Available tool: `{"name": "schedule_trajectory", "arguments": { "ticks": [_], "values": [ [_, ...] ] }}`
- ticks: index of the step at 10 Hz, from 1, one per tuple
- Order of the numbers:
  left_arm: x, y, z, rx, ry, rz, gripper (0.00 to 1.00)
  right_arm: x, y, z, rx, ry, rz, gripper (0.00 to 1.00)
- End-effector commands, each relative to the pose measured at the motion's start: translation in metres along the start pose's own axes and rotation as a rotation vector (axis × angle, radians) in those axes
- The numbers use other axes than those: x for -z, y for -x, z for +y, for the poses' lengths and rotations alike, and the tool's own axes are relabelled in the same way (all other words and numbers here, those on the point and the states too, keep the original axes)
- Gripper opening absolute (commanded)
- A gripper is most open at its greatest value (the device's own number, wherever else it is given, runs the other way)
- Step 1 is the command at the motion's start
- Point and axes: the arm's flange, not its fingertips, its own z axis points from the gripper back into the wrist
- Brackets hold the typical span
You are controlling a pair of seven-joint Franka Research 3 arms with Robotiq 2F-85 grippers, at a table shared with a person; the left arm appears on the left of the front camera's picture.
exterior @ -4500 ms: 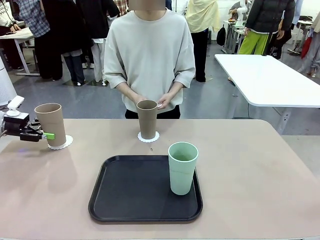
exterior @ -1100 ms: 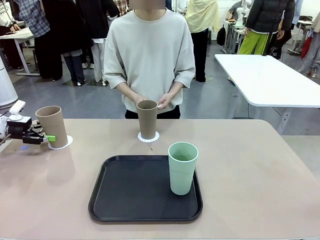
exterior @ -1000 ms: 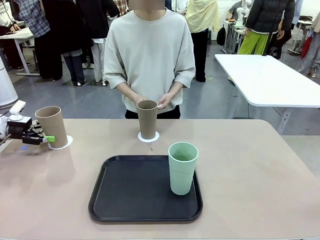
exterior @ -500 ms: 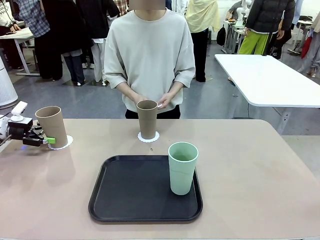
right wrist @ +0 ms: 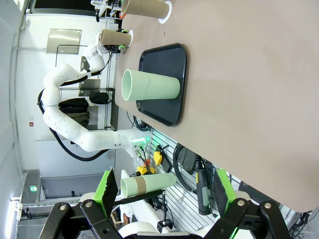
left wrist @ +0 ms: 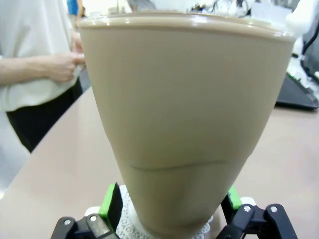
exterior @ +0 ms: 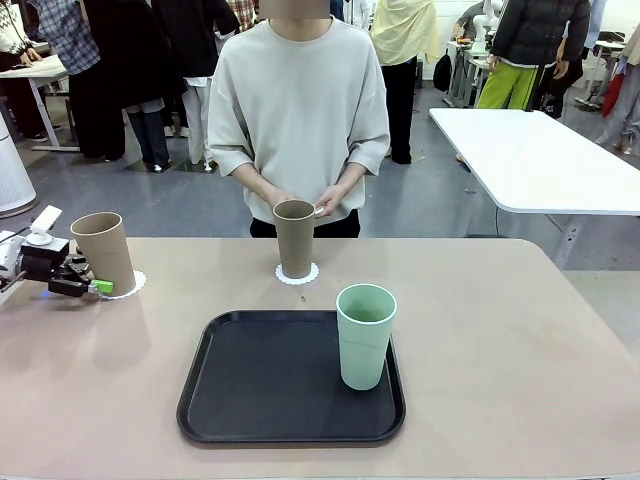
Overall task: Place coasters on the table and set cups on them.
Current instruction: Take one Reusable plastic cup from the Flat Tray and place it on a coaster set by the human.
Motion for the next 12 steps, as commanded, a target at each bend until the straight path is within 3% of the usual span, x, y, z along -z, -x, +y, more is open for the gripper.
{"name": "schedule_trajectory", "arguments": {
  "ticks": [1,5,12],
  "values": [
    [-0.001,-0.007,-0.003,0.034,0.006,0.081,1.00,0.000,0.000,0.000,-0.003,-0.004,0.000,1.00],
    [-0.019,-0.019,-0.003,0.067,-0.013,0.162,1.00,0.000,0.000,0.000,-0.003,-0.004,0.000,1.00],
    [-0.031,-0.026,-0.001,0.073,-0.016,0.187,1.00,0.000,0.000,0.000,-0.003,-0.004,0.000,1.00]
  ]
}}
